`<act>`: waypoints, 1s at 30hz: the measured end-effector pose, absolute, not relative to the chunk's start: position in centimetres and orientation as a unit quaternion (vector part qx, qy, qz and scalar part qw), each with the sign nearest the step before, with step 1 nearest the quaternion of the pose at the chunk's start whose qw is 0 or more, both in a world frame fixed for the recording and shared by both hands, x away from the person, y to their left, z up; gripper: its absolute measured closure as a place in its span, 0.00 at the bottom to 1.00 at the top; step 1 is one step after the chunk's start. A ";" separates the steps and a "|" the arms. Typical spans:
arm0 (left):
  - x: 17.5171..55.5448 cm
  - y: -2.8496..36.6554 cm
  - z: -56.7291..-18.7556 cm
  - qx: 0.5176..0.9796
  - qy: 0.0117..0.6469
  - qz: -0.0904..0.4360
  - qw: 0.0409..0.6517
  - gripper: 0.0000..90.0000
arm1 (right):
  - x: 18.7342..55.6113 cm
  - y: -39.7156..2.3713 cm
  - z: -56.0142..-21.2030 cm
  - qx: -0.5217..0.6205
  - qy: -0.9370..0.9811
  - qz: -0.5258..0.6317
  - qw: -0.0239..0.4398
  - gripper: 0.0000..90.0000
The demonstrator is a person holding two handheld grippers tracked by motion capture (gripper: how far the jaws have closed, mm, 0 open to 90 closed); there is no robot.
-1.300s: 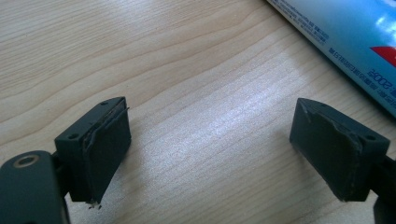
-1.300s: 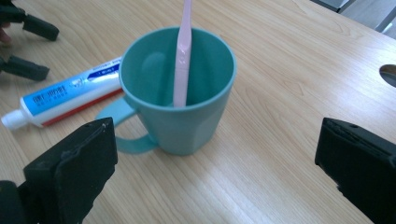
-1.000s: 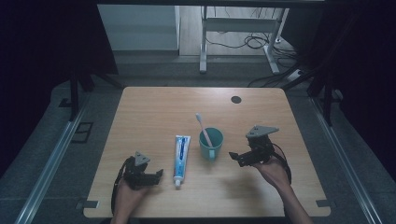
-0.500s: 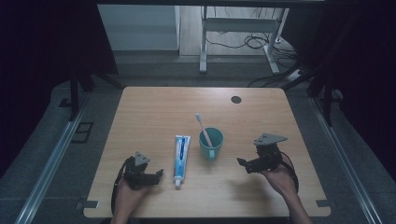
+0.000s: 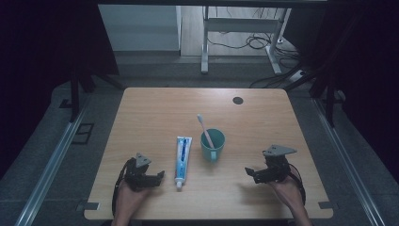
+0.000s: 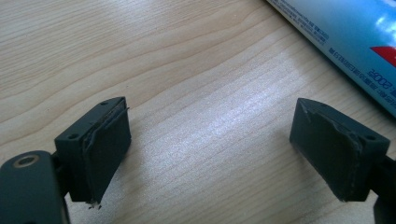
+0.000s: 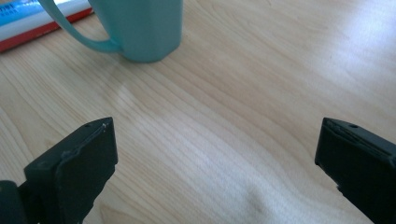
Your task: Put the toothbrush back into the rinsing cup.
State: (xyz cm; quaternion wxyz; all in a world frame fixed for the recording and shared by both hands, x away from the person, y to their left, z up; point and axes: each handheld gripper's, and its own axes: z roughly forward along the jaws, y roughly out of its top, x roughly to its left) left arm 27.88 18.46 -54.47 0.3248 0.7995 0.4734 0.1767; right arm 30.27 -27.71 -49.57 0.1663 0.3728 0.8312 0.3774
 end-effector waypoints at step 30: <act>27.9 18.4 -54.5 0.801 0.472 0.174 0.325 0.13 | 29.2 -28.5 -53.6 0.376 0.848 0.343 0.150 0.00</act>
